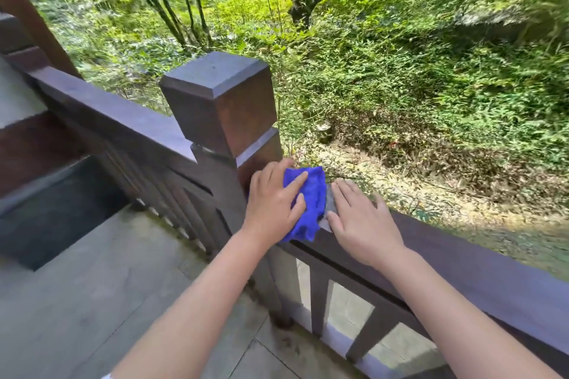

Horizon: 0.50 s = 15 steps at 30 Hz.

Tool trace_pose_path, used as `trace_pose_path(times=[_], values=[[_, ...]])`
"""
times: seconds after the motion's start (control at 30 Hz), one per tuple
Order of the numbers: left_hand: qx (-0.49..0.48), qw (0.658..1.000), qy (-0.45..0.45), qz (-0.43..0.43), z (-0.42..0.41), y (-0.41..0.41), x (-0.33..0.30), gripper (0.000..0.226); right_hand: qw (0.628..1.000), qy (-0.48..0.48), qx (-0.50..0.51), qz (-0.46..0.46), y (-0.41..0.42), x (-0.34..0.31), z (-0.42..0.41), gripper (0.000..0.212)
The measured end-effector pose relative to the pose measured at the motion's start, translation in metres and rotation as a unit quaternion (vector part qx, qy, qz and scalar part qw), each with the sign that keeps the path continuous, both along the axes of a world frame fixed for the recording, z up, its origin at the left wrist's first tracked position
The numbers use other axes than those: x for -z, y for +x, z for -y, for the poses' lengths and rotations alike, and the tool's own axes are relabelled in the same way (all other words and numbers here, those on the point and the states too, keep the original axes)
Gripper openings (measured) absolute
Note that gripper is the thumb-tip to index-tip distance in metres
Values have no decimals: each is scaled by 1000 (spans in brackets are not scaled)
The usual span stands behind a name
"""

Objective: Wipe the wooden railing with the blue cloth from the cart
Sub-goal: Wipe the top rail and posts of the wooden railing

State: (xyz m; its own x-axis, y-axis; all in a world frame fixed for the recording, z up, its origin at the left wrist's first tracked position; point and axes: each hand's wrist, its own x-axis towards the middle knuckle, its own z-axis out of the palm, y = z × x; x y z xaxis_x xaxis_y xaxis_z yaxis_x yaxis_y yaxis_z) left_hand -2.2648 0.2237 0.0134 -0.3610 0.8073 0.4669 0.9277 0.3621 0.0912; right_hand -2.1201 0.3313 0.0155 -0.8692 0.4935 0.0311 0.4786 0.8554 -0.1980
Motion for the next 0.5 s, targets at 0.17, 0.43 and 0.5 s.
trace_pose_path(times=[0.17,0.43,0.5], values=[[47,986,-117,110,9,-3,-2,63,1000,5,2,-5,1,0,0,57],[91,963,-250,46,14,-20,-18,89,1000,2,2,-10,1,-1,0,56],[95,965,-242,46,17,-17,-19,86,1000,1,-4,-14,1,-1,0,55]])
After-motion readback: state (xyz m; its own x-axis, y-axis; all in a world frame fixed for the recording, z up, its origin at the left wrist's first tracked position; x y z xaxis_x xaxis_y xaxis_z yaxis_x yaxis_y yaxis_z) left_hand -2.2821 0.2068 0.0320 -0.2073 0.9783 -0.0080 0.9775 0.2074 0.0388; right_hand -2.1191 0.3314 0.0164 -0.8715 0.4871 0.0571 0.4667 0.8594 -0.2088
